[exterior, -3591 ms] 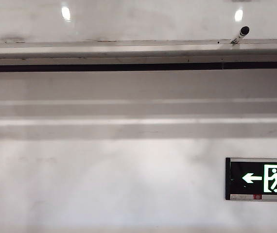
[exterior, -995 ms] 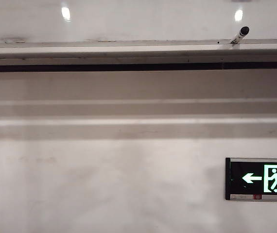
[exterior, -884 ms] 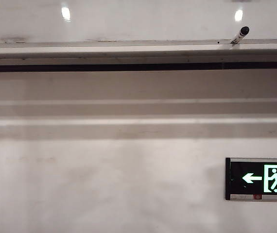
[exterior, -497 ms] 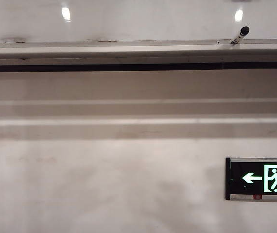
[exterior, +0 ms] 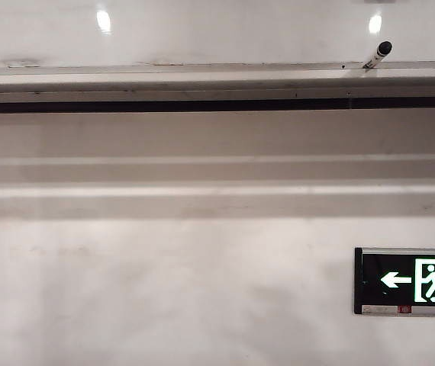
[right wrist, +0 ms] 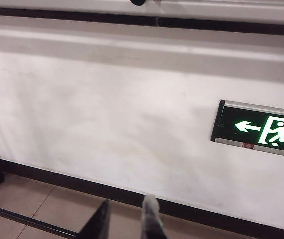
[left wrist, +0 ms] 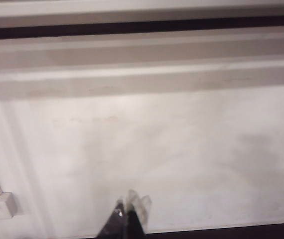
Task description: Take a marker from the whiteboard tray, write "Hi!" on the whiteboard, and then put the marker back vertically into the whiteboard tray.
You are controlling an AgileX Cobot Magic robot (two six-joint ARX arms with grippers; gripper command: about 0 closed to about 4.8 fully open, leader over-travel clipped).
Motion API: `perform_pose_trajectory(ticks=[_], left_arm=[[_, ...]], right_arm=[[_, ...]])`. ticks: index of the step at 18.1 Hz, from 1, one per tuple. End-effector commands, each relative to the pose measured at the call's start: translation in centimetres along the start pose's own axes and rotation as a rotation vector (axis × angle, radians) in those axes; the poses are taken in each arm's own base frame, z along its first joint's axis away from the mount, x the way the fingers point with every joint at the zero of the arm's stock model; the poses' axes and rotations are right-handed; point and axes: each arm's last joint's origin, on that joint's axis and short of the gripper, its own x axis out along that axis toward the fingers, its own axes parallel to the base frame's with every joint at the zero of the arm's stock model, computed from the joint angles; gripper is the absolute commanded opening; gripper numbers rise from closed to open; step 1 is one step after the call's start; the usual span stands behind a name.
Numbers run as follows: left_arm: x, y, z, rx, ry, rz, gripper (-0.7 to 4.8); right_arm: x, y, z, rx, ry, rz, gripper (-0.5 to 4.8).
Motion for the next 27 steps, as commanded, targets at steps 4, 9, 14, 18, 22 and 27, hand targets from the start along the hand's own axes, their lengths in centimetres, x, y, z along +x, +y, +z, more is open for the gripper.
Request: perform_pose_trajectory(ticks=[4, 9, 14, 18, 22, 27], left_arm=[[0.0, 0.0, 0.1, 0.006, -0.013, 0.002, -0.05], [0.0, 0.0, 0.1, 0.006, -0.012, 0.002, -0.05], [0.0, 0.0, 0.1, 0.006, -0.013, 0.001, -0.05], [0.0, 0.0, 0.1, 0.006, -0.013, 0.001, -0.05], [0.0, 0.0, 0.1, 0.006, -0.013, 0.001, -0.05], [0.0, 0.0, 0.1, 0.006, -0.013, 0.001, -0.05]], right_arm=[[0.4, -1.4, -1.9, 0.011, -0.147, -0.151, 0.84], [0.8, -2.4, -3.6, 0.011, -0.218, -0.226, 0.84], [1.3, -2.6, -4.7, 0.010, -0.227, -0.228, 0.84], [1.3, -2.6, -4.8, 0.012, -0.226, -0.240, 0.84], [1.3, -2.6, -4.8, 0.012, -0.226, -0.240, 0.84], [1.2, -2.6, -4.8, -0.009, -0.223, -0.255, -0.05]])
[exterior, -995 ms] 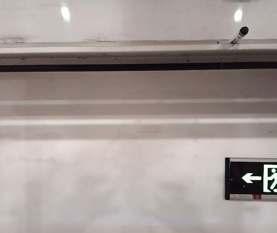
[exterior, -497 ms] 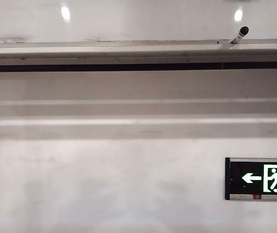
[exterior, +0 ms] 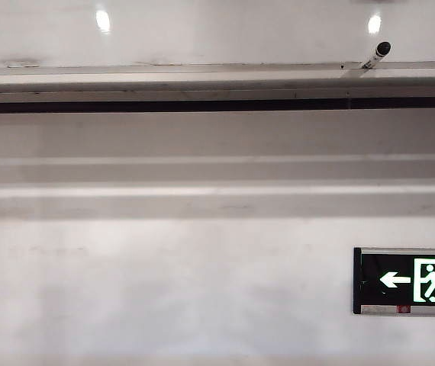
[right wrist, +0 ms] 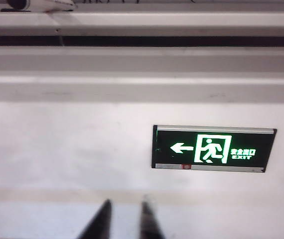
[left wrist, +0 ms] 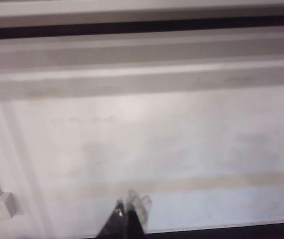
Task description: Take a marker from the whiteboard tray, write "Hi!" on the whiteboard, and then put the marker back vertically into the whiteboard tray.
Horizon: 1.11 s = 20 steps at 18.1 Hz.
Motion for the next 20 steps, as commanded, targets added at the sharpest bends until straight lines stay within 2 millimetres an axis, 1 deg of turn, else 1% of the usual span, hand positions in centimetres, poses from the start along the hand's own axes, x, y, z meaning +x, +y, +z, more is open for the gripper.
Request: perform_pose_trajectory(ticks=[1, 3, 10, 20], left_arm=[[-0.01, 0.01, 0.13, 0.006, -0.013, 0.001, -0.05], [-0.01, 0.01, 0.13, 0.006, -0.013, 0.001, -0.05], [-0.01, 0.01, 0.13, 0.006, -0.013, 0.001, -0.05], [-0.01, 0.01, 0.13, 0.006, -0.013, 0.001, -0.05]], right_arm=[[0.00, -0.06, 0.09, -0.066, -0.012, -0.023, -0.05], [0.00, -0.07, -0.11, -0.098, 0.009, -0.022, -0.05], [-0.01, -0.16, -0.20, -0.099, 0.018, -0.051, -0.05], [-0.01, -0.16, -0.22, -0.099, 0.021, -0.050, -0.05]])
